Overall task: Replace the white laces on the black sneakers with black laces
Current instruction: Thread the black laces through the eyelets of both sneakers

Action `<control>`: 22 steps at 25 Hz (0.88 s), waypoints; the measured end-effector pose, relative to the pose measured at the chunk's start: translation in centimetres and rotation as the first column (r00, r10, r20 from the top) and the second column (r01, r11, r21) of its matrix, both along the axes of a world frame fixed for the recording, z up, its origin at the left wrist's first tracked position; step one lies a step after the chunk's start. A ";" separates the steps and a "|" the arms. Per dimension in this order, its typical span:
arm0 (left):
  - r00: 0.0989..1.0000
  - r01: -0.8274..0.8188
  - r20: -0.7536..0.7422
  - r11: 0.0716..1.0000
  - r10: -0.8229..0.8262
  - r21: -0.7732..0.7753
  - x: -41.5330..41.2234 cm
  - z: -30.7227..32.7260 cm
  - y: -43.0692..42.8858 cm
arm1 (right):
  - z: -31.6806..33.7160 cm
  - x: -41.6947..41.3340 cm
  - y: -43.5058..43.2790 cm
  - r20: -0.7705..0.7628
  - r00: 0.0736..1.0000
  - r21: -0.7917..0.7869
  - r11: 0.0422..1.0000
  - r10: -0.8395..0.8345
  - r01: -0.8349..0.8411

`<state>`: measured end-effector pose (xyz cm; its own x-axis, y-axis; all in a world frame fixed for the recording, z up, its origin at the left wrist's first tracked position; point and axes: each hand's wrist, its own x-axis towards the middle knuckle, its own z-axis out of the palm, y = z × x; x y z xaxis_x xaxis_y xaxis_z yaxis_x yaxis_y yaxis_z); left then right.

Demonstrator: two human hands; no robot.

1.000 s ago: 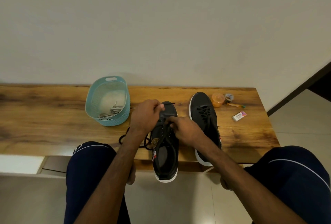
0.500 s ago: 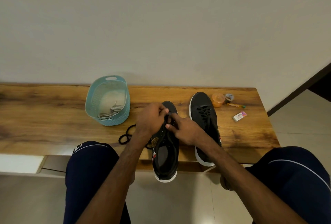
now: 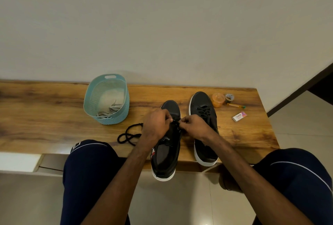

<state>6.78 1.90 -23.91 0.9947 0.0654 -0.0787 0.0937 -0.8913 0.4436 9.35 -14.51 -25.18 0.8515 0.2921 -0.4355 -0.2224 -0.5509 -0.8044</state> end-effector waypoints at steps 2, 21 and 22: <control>0.999 0.026 0.029 0.999 -0.027 0.026 -0.1 0.0 0.0 | 0.0 0.0 -0.2 -0.022 1.000 0.023 1.000 0.001 -0.001; 0.988 -0.090 -0.151 0.939 0.042 -0.331 -0.6 -1.9 0.1 | -0.8 -1.3 2.1 0.206 0.964 -0.012 0.984 -0.169 0.175; 0.987 -0.095 -0.153 0.939 0.047 -0.329 -0.7 -1.9 0.0 | -0.8 -1.5 2.1 0.233 0.959 -0.016 0.985 -0.163 0.172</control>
<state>6.12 1.88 -25.82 0.9656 0.0810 -0.2470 0.2344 -0.6821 0.6926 7.85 -12.44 -25.98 0.9652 0.1247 -0.2299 -0.1254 -0.5507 -0.8253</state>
